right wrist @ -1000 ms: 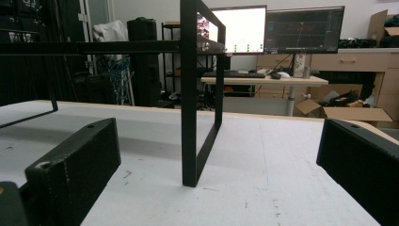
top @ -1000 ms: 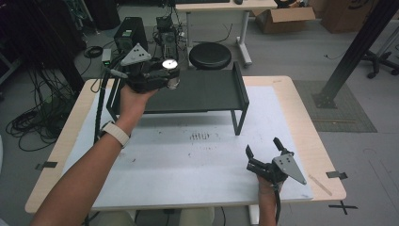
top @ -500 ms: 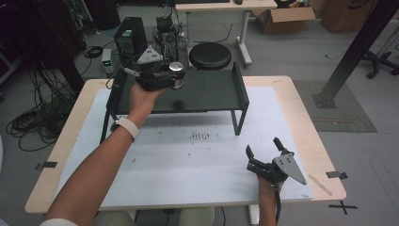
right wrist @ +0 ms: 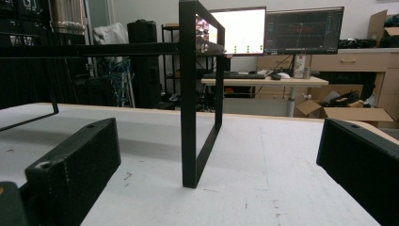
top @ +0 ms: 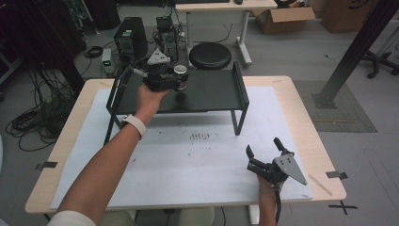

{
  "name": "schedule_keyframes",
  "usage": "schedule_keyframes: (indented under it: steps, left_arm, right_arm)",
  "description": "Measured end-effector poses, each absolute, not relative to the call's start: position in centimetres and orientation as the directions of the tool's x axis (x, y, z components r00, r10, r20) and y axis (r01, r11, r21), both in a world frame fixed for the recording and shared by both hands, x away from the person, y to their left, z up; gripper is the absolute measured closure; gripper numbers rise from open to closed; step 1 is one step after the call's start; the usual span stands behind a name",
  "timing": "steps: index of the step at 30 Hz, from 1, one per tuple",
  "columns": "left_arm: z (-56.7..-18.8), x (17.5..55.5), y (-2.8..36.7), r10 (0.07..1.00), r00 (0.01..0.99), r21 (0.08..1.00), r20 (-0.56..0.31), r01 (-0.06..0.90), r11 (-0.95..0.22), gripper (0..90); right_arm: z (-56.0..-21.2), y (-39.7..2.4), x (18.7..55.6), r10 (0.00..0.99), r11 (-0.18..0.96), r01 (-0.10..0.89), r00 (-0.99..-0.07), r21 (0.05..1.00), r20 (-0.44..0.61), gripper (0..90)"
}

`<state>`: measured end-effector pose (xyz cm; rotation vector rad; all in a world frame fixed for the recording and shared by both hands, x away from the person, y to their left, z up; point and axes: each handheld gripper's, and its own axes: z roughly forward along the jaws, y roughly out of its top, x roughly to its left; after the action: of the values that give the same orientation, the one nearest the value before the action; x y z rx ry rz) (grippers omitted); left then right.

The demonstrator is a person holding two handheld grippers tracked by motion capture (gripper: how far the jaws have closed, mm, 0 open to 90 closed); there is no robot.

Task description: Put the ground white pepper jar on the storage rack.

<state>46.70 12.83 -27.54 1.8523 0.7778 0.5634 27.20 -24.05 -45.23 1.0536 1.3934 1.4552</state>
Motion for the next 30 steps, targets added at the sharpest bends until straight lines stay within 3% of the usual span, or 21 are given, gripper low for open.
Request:
schedule_keyframes:
  steps: [13,30]
  left_arm:
    - [-28.5,47.3,12.3,0.735,0.677,0.892,0.05,0.3,-0.338,49.1]
    - [-28.6,47.4,12.4,0.738,0.674,0.893,0.031,0.313,-0.323,48.4]
  right_arm:
    - [-45.2,-24.1,27.2,0.956,-0.03,-0.021,-0.293,0.999,0.022,0.0]
    - [-45.2,-24.1,27.2,0.956,-0.03,-0.025,-0.294,0.999,0.022,0.0]
